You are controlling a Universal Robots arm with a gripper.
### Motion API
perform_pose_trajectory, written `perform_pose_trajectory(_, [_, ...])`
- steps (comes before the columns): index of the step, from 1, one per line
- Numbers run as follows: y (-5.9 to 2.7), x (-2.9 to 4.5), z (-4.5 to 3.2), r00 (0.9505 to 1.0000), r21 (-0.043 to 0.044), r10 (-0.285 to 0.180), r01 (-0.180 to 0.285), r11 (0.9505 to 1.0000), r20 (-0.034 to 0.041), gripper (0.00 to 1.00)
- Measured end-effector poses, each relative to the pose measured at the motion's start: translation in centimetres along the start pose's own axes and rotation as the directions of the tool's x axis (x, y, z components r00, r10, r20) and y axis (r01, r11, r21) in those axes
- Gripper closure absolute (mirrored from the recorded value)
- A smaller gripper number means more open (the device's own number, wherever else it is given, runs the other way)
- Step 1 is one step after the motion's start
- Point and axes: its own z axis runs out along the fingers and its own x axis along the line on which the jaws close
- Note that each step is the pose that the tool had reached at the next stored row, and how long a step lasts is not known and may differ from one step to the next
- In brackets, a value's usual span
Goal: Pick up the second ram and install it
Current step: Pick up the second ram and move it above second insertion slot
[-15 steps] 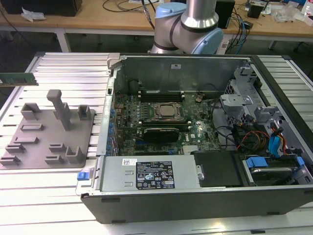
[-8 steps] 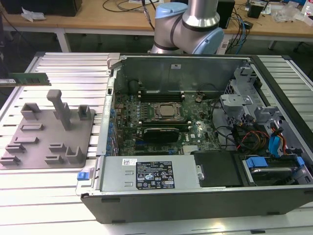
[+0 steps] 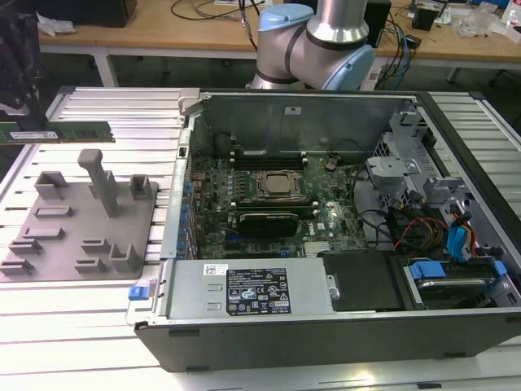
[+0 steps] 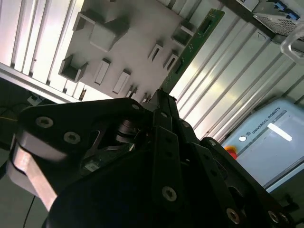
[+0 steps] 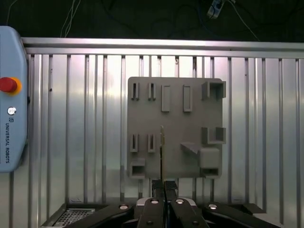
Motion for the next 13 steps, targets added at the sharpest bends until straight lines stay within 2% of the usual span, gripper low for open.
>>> perform_pose_trajectory(2, [-1.27,0.01,-0.04,1.0000,0.0001,0.000,0.000,1.0000,0.0001,0.91])
perform_pose_trajectory(4, [-1.85,0.01,-0.06,1.0000,0.0001,0.001,-0.001,1.0000,0.0001,0.91])
perform_pose_trajectory(8, [-3.60,0.03,-0.12,1.0000,0.0001,0.001,-0.001,1.0000,0.0001,0.91])
perform_pose_trajectory(10, [-4.12,0.03,-0.14,1.0000,0.0001,0.001,-0.001,1.0000,0.0001,0.91])
perform_pose_trajectory(12, [-5.37,0.05,-0.18,1.0000,0.0001,0.001,-0.001,1.0000,0.0001,0.91])
perform_pose_trajectory(13, [-5.65,0.05,-0.18,1.0000,0.0002,0.001,-0.001,1.0000,0.0002,0.91])
